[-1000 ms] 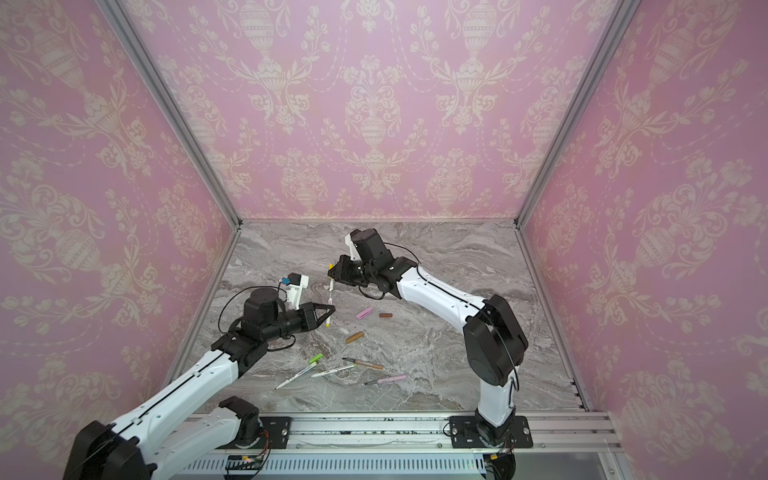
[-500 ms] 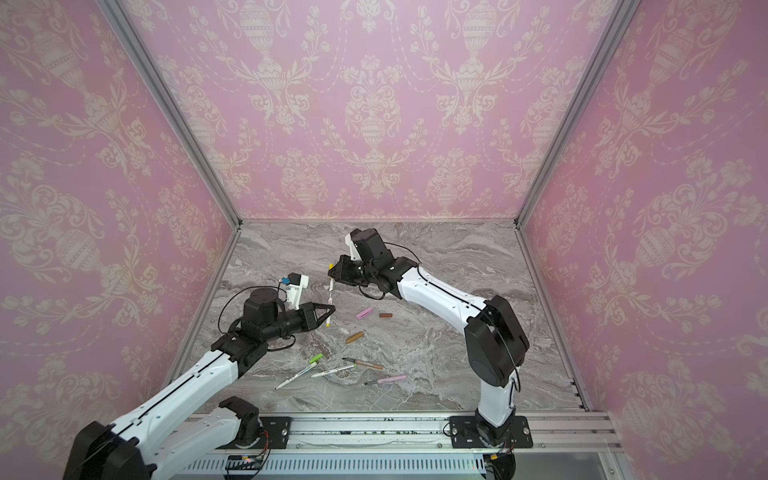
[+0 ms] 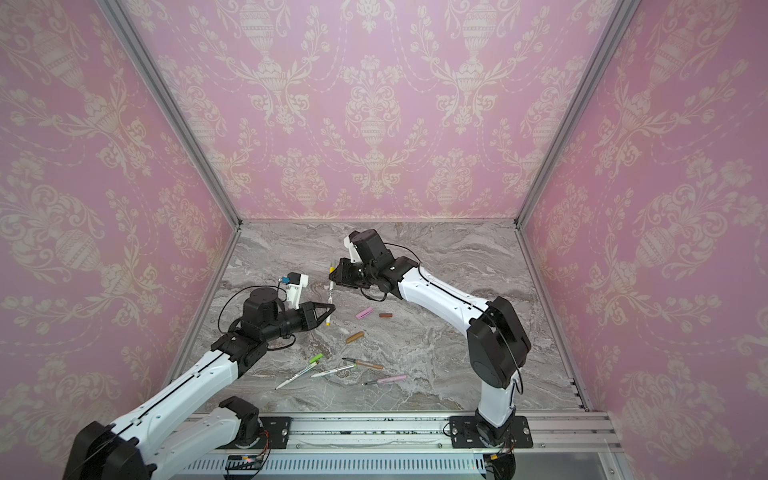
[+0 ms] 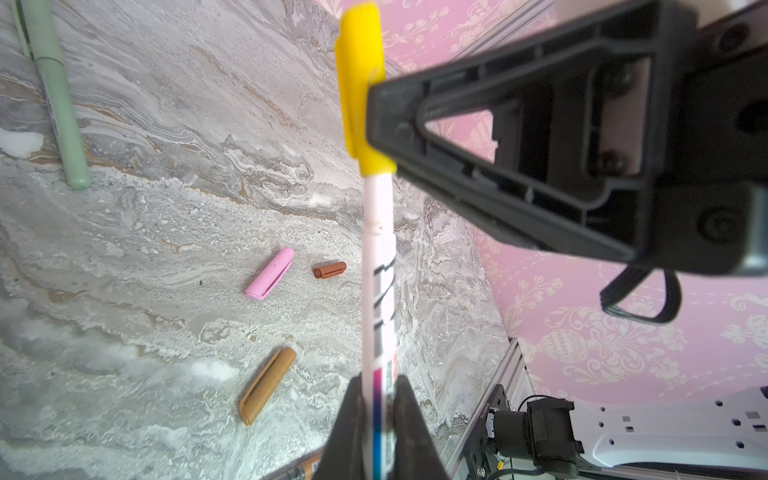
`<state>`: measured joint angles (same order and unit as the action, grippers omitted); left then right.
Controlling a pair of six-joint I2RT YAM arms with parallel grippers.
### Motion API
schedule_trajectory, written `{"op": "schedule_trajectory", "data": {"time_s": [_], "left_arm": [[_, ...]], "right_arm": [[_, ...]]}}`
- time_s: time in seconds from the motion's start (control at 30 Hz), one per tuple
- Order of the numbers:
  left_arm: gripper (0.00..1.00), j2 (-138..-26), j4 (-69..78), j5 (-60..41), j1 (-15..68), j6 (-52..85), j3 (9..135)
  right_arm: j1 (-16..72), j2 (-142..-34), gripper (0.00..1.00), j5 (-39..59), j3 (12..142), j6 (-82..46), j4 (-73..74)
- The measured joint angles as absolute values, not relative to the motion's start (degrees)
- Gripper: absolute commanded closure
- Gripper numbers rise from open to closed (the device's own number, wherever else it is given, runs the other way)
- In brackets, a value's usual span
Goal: Insert the pens into the pen caps
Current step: 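Lower the yellow cap onto the white pen tip with right gripper, then open right gripper and lift away from the capped pen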
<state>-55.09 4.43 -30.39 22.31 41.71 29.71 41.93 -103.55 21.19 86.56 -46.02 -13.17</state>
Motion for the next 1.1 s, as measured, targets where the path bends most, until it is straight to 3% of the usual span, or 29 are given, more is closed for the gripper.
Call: {"op": "schedule_trajectory", "data": {"time_s": [0.47,0.97,1.1], "left_arm": [[1.00,-54.4,5.8,-29.3,22.3,43.2,29.7],[1.00,-61.4,5.3,-31.2,22.7,42.7,35.4],[1.00,-61.6,6.2,-31.3,22.7,42.4,35.3]], "right_arm": [[42.3,-102.7,1.00,22.7,86.5,-45.5,-13.8],[42.4,-100.6,1.00,17.0,84.8,-43.5,-12.7],[41.6,-100.4,0.76,17.9,84.8,-43.4,-12.8]]}}
